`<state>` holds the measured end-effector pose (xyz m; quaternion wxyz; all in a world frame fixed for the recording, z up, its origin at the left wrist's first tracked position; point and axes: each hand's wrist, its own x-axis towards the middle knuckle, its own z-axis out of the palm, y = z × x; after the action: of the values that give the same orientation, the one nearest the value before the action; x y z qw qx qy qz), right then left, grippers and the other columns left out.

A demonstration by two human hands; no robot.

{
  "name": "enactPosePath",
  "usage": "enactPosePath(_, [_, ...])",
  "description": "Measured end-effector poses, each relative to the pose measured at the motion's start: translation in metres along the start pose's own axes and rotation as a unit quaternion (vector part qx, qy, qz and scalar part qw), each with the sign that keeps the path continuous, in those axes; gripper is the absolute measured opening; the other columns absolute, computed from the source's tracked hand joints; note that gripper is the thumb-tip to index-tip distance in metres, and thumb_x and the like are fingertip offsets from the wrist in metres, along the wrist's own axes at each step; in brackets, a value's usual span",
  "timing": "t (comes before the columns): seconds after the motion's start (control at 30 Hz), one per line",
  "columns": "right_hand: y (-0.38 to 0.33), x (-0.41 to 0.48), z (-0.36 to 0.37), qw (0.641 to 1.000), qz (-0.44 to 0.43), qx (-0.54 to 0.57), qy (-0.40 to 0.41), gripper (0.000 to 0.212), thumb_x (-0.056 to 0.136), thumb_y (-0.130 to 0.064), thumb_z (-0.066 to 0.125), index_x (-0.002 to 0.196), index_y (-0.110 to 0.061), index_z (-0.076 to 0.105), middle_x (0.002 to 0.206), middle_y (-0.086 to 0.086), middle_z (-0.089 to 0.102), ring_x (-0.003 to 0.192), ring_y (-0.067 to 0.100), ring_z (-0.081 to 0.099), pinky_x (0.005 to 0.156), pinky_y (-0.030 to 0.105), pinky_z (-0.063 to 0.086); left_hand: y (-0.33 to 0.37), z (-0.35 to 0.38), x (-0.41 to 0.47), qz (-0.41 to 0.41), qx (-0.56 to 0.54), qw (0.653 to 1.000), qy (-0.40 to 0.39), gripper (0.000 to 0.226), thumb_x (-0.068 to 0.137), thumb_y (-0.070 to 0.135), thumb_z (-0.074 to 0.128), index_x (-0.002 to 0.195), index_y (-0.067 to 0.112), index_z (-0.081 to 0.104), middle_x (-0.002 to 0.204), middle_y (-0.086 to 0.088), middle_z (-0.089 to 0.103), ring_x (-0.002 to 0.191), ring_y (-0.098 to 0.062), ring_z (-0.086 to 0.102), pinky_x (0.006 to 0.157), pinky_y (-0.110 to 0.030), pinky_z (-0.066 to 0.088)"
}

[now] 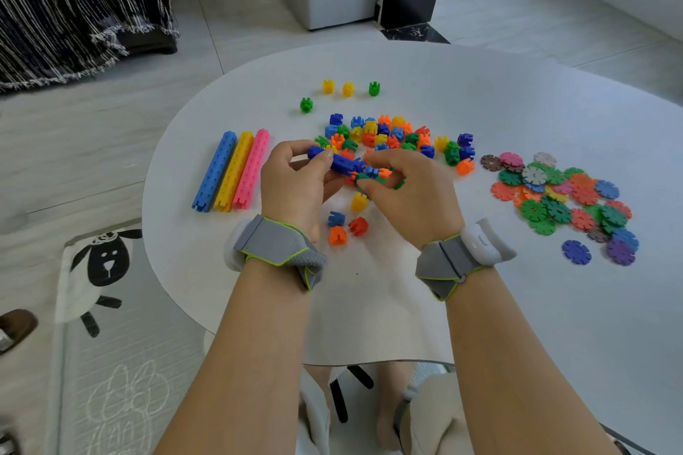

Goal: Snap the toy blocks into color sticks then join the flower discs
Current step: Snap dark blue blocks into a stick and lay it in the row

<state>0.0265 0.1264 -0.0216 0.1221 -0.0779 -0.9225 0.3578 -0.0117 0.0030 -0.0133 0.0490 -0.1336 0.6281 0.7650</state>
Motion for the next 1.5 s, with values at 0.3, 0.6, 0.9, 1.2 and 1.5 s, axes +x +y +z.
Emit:
enactPosePath(0.3, [0.002, 0.027, 0.016, 0.988, 0.053, -0.142, -0.013, 0.033, 0.089, -0.029, 0.053, 0.12, -0.027, 0.063, 0.121, 0.001, 0.055, 0.117, 0.025, 0.042, 0.086, 0.026, 0.03, 0.0, -0.003, 0.005, -0.015, 0.002, 1.0, 0.001, 0.014, 0.09, 0.003, 0.055, 0.103, 0.009, 0.056, 0.086, -0.012, 0.064, 0.065, -0.017, 0.067, 0.062, -0.026, 0.058])
enactPosePath(0.6, [-0.008, 0.036, 0.035, 0.968, 0.131, -0.214, 0.025, 0.033, 0.089, -0.048, 0.052, 0.1, -0.022, 0.069, 0.113, 0.004, 0.052, 0.109, 0.029, 0.045, 0.086, 0.036, 0.038, 0.001, -0.011, 0.009, -0.022, -0.009, 1.0, -0.008, 0.01, 0.09, 0.002, 0.056, 0.096, 0.011, 0.056, 0.084, -0.01, 0.063, 0.056, -0.011, 0.067, 0.059, -0.024, 0.056])
enactPosePath(0.9, [-0.007, 0.038, 0.035, 0.975, 0.143, -0.149, 0.081, 0.022, 0.089, -0.038, 0.052, 0.094, -0.023, 0.067, 0.109, 0.002, 0.054, 0.105, 0.027, 0.044, 0.085, 0.034, 0.038, 0.001, -0.012, 0.007, -0.025, -0.009, 1.0, -0.007, 0.012, 0.09, 0.003, 0.056, 0.092, 0.014, 0.057, 0.087, -0.01, 0.064, 0.057, -0.01, 0.067, 0.061, -0.025, 0.057])
enactPosePath(1.2, [-0.009, 0.051, 0.034, 0.967, 0.157, -0.197, 0.022, 0.027, 0.089, -0.037, 0.053, 0.114, -0.039, 0.065, 0.123, 0.004, 0.049, 0.117, 0.032, 0.04, 0.094, 0.037, 0.032, 0.002, -0.013, 0.006, -0.03, 0.0, 1.0, -0.009, 0.011, 0.09, 0.002, 0.055, 0.094, 0.013, 0.057, 0.085, -0.009, 0.063, 0.056, -0.01, 0.066, 0.06, -0.025, 0.058])
enactPosePath(1.5, [-0.006, 0.053, 0.029, 0.979, 0.122, -0.159, 0.041, 0.02, 0.087, -0.036, 0.06, 0.098, -0.024, 0.071, 0.116, 0.0, 0.052, 0.114, 0.025, 0.042, 0.092, 0.031, 0.034, 0.003, -0.015, 0.006, -0.03, -0.003, 1.0, -0.002, 0.011, 0.09, 0.002, 0.055, 0.096, 0.012, 0.057, 0.087, -0.009, 0.064, 0.058, -0.011, 0.067, 0.063, -0.026, 0.058])
